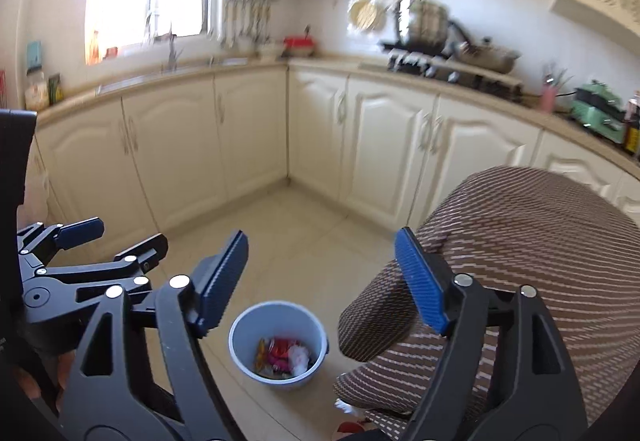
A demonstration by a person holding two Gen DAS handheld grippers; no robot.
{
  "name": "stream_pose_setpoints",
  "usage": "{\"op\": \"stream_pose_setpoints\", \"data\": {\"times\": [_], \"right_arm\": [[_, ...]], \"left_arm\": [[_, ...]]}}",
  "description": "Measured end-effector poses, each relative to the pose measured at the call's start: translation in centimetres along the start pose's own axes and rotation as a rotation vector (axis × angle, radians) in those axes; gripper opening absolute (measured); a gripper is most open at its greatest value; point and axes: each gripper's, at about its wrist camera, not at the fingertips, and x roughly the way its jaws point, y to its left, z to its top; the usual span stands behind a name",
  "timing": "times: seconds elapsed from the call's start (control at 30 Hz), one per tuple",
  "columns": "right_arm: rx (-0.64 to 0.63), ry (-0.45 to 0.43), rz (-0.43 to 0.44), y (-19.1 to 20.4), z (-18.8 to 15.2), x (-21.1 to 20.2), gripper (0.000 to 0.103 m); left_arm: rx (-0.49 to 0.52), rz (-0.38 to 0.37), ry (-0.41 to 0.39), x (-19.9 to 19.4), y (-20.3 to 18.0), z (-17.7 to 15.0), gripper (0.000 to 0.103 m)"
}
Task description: Collect trash
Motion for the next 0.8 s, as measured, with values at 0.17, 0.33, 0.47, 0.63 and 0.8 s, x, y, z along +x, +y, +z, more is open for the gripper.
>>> {"op": "stream_pose_setpoints", "data": {"times": [0.17, 0.33, 0.47, 0.63, 0.8], "right_arm": [[0.029, -0.121, -0.069, -2.5, 0.9, -8.5, 0.085], [0.044, -0.220, -0.116, -4.0, 1.4, -15.6, 0.088], [0.043, -0.295, -0.145, -4.6, 1.5, -20.6, 0.093], [0.036, -0.373, -0.189, -4.9, 1.2, -25.4, 0.094], [0.051, -0.406, -0.199, -5.6, 0.9, -27.3, 0.095]], "left_arm": [[0.021, -0.051, -0.126, -7.9, -2.6, 0.3, 0.088], [0.049, -0.099, -0.257, -15.6, -4.5, 0.1, 0.091], [0.061, -0.120, -0.358, -21.1, -5.8, -0.2, 0.095], [0.076, -0.129, -0.432, -25.5, -7.4, -0.6, 0.095], [0.092, -0.148, -0.460, -27.7, -8.3, -1.0, 0.095]]}}
